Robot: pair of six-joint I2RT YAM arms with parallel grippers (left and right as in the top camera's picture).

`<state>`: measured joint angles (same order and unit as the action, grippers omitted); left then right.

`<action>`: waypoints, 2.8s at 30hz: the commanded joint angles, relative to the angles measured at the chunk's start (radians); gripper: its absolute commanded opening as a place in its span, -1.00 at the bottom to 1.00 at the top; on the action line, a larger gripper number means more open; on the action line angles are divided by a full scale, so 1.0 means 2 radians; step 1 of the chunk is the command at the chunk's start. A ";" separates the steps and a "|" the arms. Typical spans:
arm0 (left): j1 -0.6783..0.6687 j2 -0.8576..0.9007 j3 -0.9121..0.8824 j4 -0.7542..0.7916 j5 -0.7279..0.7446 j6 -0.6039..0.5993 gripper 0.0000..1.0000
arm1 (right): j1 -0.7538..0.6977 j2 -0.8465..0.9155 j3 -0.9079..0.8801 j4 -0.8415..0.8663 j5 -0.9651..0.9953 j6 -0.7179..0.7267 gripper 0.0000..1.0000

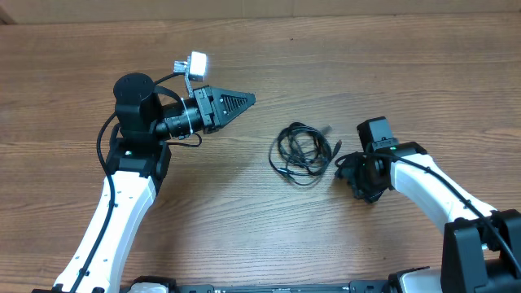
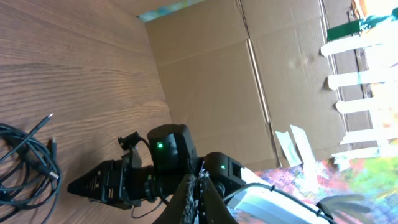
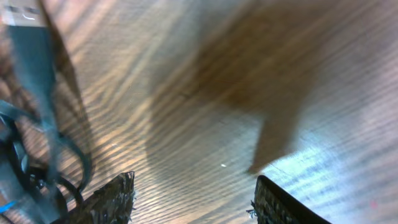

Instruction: Untangle cables

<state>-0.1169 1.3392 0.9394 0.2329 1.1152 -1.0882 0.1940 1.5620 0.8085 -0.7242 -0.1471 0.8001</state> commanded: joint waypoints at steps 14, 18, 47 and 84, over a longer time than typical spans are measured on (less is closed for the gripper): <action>-0.047 -0.010 0.013 -0.270 -0.301 0.205 -0.47 | -0.002 -0.001 0.079 -0.044 -0.036 -0.090 0.38; -0.100 -0.010 0.013 -0.275 -0.398 0.220 0.18 | -0.002 -0.001 0.095 -0.056 -0.036 -0.090 0.45; -0.258 0.231 0.028 -0.140 -0.562 0.239 0.54 | -0.002 -0.062 0.296 -0.192 -0.013 -0.113 0.79; -0.230 0.218 0.101 -0.215 -0.561 0.207 -0.92 | -0.002 -0.065 0.296 -0.215 -0.018 -0.113 0.80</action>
<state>-0.6140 1.9026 1.1191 -0.1574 -0.0113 -0.7460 0.1913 1.4509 1.3689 -1.1511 -0.1791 0.5827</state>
